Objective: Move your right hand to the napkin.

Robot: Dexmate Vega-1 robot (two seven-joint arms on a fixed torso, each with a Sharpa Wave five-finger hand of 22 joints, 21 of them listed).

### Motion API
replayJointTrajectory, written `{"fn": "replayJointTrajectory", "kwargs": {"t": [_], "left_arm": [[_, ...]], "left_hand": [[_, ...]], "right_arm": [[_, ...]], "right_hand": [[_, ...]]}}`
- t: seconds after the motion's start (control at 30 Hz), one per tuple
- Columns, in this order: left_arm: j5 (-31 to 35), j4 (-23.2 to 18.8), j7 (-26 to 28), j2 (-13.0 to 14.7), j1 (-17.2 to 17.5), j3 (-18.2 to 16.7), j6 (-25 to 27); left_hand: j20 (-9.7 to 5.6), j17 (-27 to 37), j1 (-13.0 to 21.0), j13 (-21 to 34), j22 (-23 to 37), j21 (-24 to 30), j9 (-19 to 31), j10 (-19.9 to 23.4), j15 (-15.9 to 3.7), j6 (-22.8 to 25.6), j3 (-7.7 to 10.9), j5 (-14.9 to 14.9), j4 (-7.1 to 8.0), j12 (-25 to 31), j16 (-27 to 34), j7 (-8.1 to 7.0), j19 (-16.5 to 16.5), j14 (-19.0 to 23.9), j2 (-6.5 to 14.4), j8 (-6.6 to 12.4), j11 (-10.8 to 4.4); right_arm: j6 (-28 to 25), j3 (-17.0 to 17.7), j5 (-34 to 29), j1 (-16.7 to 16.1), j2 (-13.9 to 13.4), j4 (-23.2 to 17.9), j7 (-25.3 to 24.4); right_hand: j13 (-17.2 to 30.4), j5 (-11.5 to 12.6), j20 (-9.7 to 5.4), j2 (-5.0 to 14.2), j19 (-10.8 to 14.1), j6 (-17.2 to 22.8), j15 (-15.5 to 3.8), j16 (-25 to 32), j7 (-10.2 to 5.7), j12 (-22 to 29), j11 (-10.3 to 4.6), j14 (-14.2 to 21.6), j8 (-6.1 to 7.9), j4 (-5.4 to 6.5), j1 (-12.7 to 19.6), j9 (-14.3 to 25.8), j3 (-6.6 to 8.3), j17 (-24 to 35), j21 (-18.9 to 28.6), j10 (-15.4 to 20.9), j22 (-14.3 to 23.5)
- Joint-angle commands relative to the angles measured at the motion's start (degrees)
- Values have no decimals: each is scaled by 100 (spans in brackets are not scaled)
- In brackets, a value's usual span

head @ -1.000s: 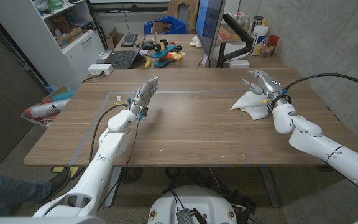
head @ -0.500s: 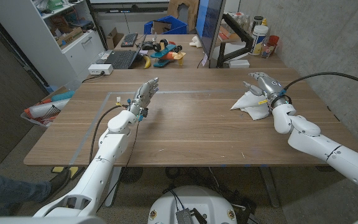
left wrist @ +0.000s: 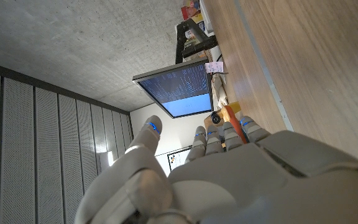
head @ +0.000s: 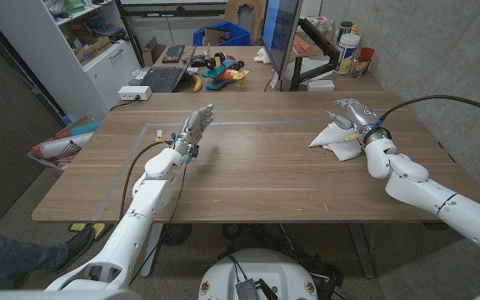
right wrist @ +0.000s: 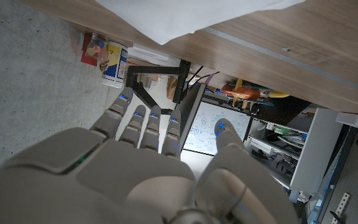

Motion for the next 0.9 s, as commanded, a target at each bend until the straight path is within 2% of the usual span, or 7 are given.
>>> {"fn": "replayJointTrajectory", "kwargs": {"t": [0.03,0.33,0.63,0.73,0.9], "left_arm": [[10,-27,-1,26,25,28,39],[27,-87,10,52,19,38,88],[38,-96,16,57,17,52,120],[37,-99,18,53,21,53,112],[33,-99,23,47,26,51,97]], "left_hand": [[39,11,51,13,9,19,29,-29,38,10,40,24,3,6,-7,8,-15,-39,-1,6,8],[43,12,55,13,9,20,29,-29,35,11,42,28,3,7,-8,10,-19,-42,1,6,1],[45,11,60,14,9,20,29,-26,32,24,45,32,4,9,-7,10,-23,-41,5,11,4],[43,11,61,14,9,20,29,-23,35,34,46,34,5,10,-9,12,-25,-46,6,14,8],[44,11,63,14,9,22,29,-17,42,52,48,36,5,13,-10,24,-23,-51,9,19,11]], "right_arm": [[-30,-25,172,49,30,78,139],[-96,-112,231,161,17,99,396],[-280,-184,248,243,-17,39,653],[-288,-201,249,259,-41,27,701],[-339,-213,249,266,-60,-7,745]], "right_hand": [[30,25,58,30,43,-6,-7,41,-38,1,-3,70,-12,-6,-40,26,22,0,17,18,17],[32,26,52,35,94,-12,-8,46,-34,-7,-2,76,-14,-10,-39,27,29,-5,39,-2,18],[35,18,77,40,306,2,-11,78,-32,12,34,131,-10,-3,-64,28,27,-2,115,46,24],[36,15,-30,53,370,76,4,106,-26,33,44,203,19,-5,-63,29,35,-6,129,102,23],[38,10,-45,54,377,111,-1,111,-20,42,44,219,30,-4,-69,30,35,-8,124,132,22]]}}
